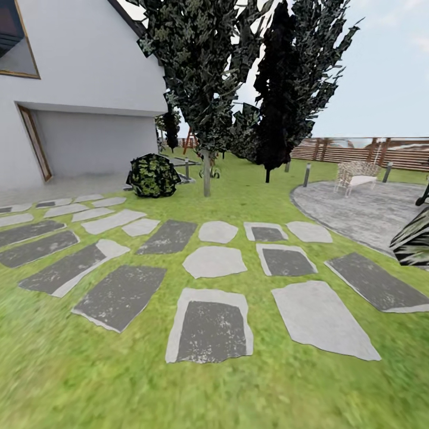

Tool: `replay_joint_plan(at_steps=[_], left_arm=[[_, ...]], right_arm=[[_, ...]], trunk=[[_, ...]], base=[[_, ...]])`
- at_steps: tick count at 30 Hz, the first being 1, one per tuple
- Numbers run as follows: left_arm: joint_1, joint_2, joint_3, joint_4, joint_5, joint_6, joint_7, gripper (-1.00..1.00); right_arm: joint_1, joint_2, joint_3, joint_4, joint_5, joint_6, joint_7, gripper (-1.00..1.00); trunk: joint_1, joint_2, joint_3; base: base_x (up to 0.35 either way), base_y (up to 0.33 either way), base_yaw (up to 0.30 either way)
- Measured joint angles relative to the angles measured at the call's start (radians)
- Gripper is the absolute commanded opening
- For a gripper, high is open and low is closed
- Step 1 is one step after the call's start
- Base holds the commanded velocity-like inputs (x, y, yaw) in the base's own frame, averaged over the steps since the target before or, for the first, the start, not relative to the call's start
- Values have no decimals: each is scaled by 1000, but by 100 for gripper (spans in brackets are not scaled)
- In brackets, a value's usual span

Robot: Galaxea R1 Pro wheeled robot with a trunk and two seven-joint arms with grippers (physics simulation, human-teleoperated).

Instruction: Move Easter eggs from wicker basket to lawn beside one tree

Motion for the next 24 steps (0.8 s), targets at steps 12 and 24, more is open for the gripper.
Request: replay_joint_plan(at_steps=[12, 24], left_arm=[[0, 0, 0, 0, 0, 0, 0, 100], [0, 0, 0, 0, 0, 0, 0, 100]], right_arm=[[0, 0, 0, 0, 0, 0, -1, 100], [0, -1, -1, 0, -1, 0, -1, 100]], trunk=[[0, 0, 0], [0, 0, 0]], base=[[335, 67, 0], [335, 68, 0]])
